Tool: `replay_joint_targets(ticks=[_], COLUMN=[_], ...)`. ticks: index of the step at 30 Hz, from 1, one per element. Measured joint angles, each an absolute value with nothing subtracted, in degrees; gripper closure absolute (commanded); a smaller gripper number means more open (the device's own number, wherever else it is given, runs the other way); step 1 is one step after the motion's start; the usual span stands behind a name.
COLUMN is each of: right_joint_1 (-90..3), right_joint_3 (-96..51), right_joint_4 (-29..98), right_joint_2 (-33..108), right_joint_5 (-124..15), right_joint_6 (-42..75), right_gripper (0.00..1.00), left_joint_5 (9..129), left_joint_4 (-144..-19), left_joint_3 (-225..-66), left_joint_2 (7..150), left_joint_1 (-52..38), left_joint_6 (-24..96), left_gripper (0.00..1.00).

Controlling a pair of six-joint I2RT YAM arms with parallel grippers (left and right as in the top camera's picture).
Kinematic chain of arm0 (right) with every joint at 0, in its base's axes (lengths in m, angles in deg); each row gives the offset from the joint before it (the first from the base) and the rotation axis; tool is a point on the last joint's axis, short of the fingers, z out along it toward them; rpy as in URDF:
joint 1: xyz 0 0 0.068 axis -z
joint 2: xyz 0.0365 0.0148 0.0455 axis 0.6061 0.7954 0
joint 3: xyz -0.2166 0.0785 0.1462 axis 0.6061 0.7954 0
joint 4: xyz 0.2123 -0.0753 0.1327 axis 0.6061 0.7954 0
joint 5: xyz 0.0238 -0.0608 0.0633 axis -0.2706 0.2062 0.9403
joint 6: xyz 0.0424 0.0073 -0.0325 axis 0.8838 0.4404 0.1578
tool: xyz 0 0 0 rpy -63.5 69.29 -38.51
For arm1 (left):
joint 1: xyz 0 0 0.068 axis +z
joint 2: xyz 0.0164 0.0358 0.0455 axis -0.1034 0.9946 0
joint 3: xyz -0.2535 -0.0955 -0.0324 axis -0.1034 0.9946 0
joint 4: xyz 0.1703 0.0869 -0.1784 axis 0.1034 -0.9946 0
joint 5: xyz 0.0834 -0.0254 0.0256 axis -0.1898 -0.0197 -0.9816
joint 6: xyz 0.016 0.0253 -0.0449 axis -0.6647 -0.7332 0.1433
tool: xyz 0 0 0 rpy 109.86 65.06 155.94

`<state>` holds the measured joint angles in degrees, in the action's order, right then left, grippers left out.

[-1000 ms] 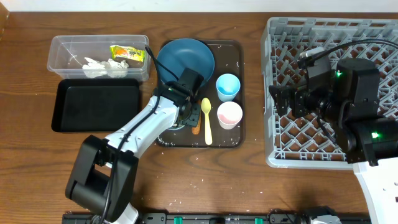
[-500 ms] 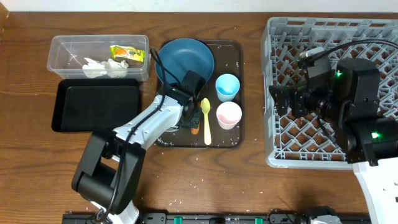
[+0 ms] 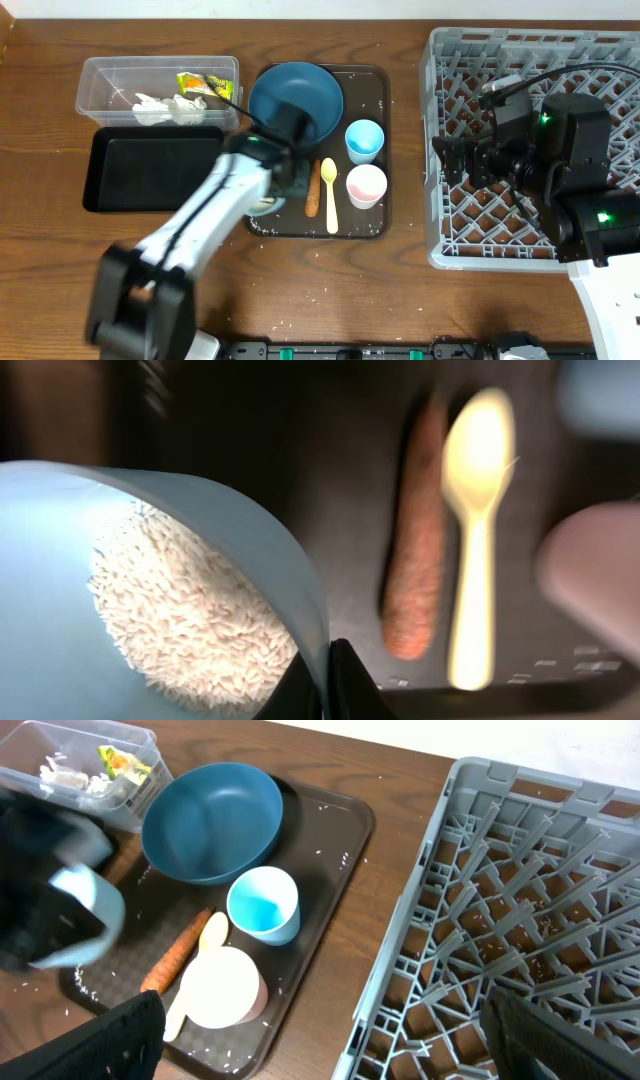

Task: Sort waste into correct bins and load items into the dishwasher rack
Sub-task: 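Tip rice bowl over black tray with left gripper, pouring rice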

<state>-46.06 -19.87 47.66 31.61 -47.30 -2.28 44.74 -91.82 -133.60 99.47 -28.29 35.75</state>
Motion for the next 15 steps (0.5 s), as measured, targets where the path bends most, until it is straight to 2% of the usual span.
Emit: replay_joint_targets(ticks=[8, 15], right_joint_1=[-46.04, -46.04], right_joint_3=[-19.87, -19.87], right_joint_4=[47.57, 47.53], right_joint_2=[31.61, 31.63], right_joint_5=[-46.95, -46.47], right_joint_6=[-2.28, -2.28], right_gripper=[0.01, 0.01], left_joint_5=[52.30, 67.88], left_joint_4=[-91.45, -90.48], left_joint_3=[-135.16, -135.24], left_joint_2=[86.75, 90.36], left_joint_1=[-10.23, 9.74], left_joint_6=[36.12, 34.02], left_gripper=[0.94, 0.94])
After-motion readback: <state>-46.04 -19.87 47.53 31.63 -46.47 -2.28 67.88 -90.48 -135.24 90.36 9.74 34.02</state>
